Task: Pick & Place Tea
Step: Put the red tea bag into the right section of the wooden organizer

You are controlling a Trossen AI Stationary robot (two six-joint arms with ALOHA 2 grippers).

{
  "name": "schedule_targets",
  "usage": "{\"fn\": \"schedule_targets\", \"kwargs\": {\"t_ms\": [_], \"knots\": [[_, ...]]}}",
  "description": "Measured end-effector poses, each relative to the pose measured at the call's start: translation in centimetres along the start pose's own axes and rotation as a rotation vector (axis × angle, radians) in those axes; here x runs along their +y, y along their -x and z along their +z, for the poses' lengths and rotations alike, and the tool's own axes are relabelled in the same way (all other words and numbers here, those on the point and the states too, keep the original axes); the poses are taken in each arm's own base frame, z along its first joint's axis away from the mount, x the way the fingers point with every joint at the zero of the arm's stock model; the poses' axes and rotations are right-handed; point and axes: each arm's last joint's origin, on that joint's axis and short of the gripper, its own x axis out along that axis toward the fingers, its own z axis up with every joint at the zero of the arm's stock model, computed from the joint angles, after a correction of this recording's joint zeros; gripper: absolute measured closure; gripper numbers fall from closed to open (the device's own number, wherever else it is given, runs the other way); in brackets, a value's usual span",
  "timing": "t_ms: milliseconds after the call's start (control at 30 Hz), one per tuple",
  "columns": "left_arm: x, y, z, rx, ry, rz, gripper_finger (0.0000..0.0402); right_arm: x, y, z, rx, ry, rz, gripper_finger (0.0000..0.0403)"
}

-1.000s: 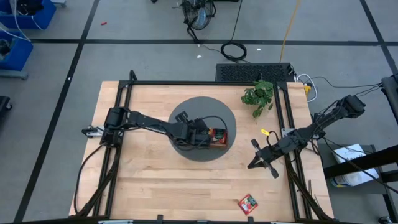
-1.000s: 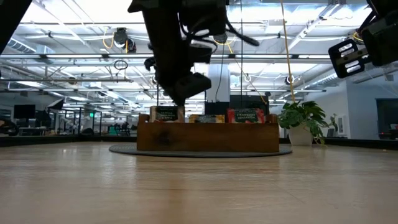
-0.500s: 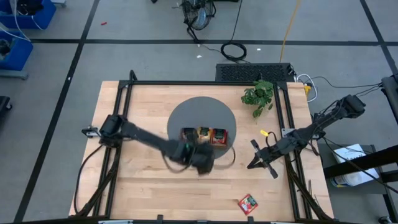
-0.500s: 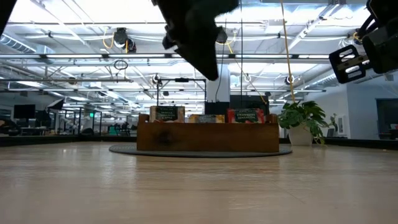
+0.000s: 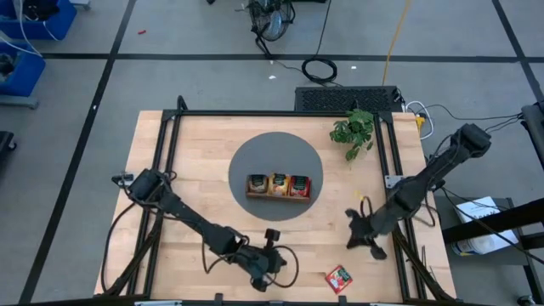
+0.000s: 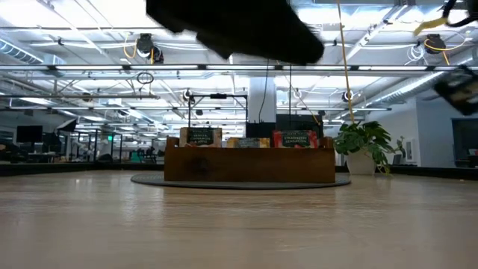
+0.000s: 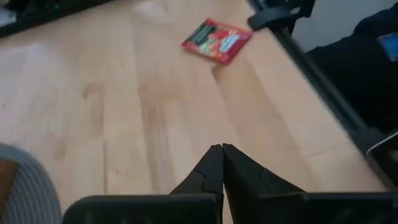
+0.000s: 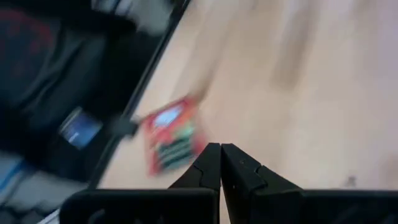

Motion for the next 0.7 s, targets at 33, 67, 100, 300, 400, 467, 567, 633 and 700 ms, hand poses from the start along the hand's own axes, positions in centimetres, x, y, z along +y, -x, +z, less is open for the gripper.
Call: {"fn": "schedule_targets", "kwargs": {"t_ms": [33,67,100,300,400,467,567,633,700], "knots": [[0.0,-0.1,-0.3,-0.001,-0.001,0.0,0.0391,0.5,-0.4,-0.1,0.051,-0.017,0.012,0.0402],[0.0,-0.2,-0.5,-0.001,0.0,0.003,0.0394,1.0,-0.9,-0.1,0.092,-0.027,0.039,0.0402],[0.1,-0.2,-0.6,-0.005,0.0,0.005,0.0396,1.5,-1.4,-0.3,0.124,-0.036,0.073,0.0402],[1.1,-0.5,-0.8,0.0,0.033,0.026,0.038,4.8,-4.4,-1.0,0.18,-0.078,0.209,0.0403],[1.6,-0.7,-0.6,-0.017,0.047,0.035,0.0365,5.8,-5.7,-1.8,0.2,-0.095,0.242,0.0403],[1.9,-0.7,-0.6,-0.014,0.046,0.04,0.0357,5.9,-6.6,-2.6,0.235,-0.139,0.236,0.0403],[2.3,-0.8,-0.6,-0.015,0.061,0.047,0.0354,5.5,-7.6,-3.9,0.301,-0.173,0.184,0.0403],[2.5,-0.9,-0.6,-0.016,0.085,0.051,0.0356,5.1,-8.3,-4.3,0.313,-0.192,0.166,0.0403],[2.7,-0.9,-0.6,-0.02,0.116,0.055,0.036,4.9,-8.8,-4.3,0.292,-0.196,0.169,0.0403]]}}
